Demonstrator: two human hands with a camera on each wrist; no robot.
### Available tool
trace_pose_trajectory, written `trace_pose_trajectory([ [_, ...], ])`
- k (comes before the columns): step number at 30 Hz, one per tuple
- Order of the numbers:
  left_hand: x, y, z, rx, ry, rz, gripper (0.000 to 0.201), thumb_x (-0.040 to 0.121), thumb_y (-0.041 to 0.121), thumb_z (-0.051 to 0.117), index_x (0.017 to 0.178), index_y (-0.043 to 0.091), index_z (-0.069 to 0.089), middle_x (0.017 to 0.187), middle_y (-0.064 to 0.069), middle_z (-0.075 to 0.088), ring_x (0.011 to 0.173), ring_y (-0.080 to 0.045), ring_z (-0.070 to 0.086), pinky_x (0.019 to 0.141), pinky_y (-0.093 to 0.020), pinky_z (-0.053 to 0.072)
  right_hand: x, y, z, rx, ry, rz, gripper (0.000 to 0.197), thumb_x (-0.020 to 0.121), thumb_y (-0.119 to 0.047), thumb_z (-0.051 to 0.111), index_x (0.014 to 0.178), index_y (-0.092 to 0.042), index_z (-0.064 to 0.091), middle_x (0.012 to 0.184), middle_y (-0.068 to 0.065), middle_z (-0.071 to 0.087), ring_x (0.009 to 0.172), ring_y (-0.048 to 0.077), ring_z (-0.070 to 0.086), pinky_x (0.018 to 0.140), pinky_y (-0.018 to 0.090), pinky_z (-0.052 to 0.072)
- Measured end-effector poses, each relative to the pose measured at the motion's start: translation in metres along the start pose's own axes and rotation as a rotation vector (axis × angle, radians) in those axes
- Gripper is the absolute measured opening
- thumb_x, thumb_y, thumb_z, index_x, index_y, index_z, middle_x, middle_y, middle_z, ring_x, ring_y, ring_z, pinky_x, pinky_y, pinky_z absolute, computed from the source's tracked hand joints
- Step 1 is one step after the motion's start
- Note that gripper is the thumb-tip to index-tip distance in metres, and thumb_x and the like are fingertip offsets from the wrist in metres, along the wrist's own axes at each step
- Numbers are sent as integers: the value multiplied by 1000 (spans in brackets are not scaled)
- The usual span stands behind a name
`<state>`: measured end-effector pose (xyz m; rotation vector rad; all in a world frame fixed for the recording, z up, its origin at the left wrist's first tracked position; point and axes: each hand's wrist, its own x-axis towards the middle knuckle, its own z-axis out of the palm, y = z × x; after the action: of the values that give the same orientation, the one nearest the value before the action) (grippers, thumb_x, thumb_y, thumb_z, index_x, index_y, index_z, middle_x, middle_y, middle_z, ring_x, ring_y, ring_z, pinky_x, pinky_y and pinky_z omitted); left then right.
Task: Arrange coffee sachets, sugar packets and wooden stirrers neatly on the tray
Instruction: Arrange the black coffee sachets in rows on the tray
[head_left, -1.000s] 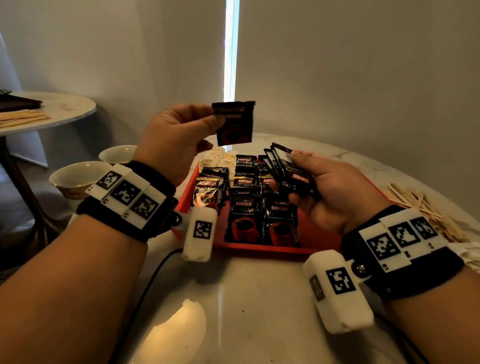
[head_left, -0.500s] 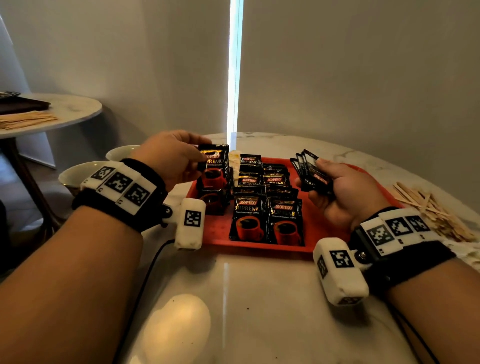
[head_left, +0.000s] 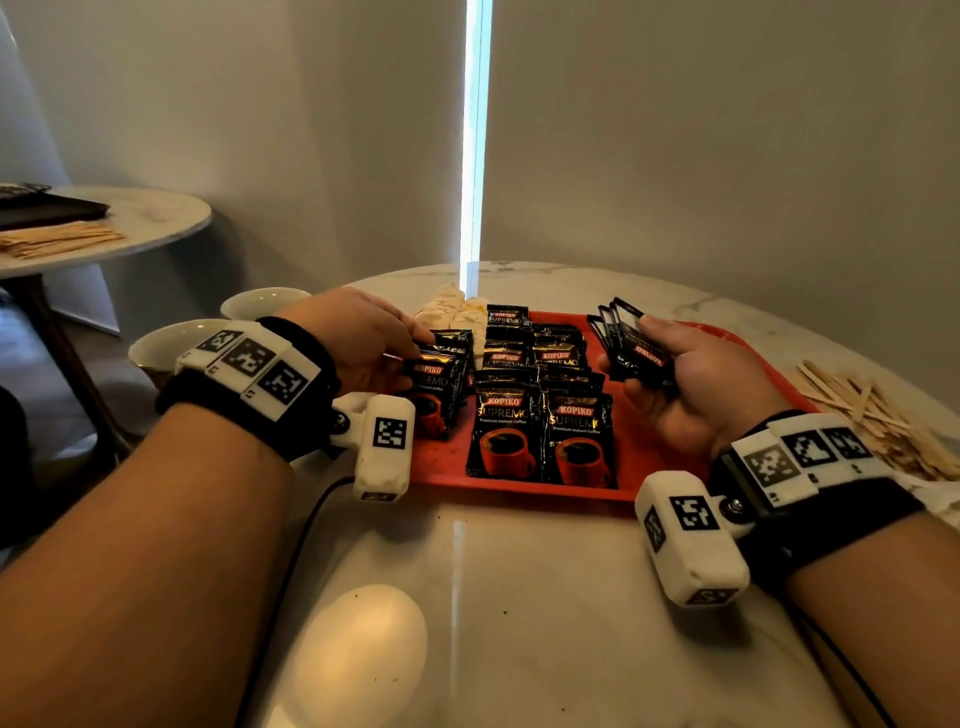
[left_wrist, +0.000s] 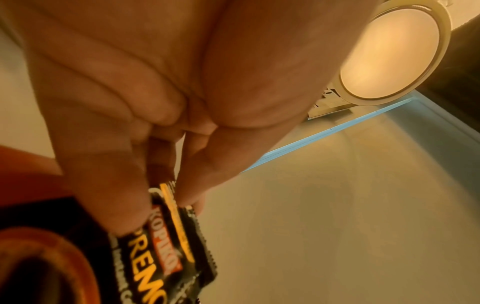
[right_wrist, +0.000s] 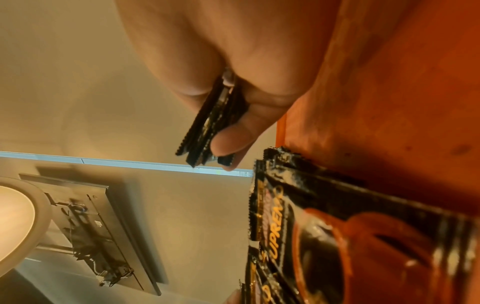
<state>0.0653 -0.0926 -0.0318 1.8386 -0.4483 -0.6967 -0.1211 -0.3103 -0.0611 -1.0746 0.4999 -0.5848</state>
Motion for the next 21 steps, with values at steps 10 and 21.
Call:
trace_pose_trajectory([
  [10, -5, 2, 2, -5, 52, -6, 21, 92, -10, 53, 99, 0, 70, 107, -21, 71, 97, -33, 70, 73, -39, 60, 0, 0, 0, -10, -1, 4, 44, 104, -23, 51, 141, 0, 47, 73, 15, 71, 56, 18, 71, 36, 19, 49],
  [21, -5, 1, 5, -41, 91, 42, 19, 92, -9, 54, 102, -1, 68, 111, -19, 68, 103, -32, 68, 91, -45, 58, 0, 1, -1, -15, -7, 7, 42, 104, -23, 51, 138, 0, 48, 73, 16, 72, 57, 18, 71, 37, 19, 49],
])
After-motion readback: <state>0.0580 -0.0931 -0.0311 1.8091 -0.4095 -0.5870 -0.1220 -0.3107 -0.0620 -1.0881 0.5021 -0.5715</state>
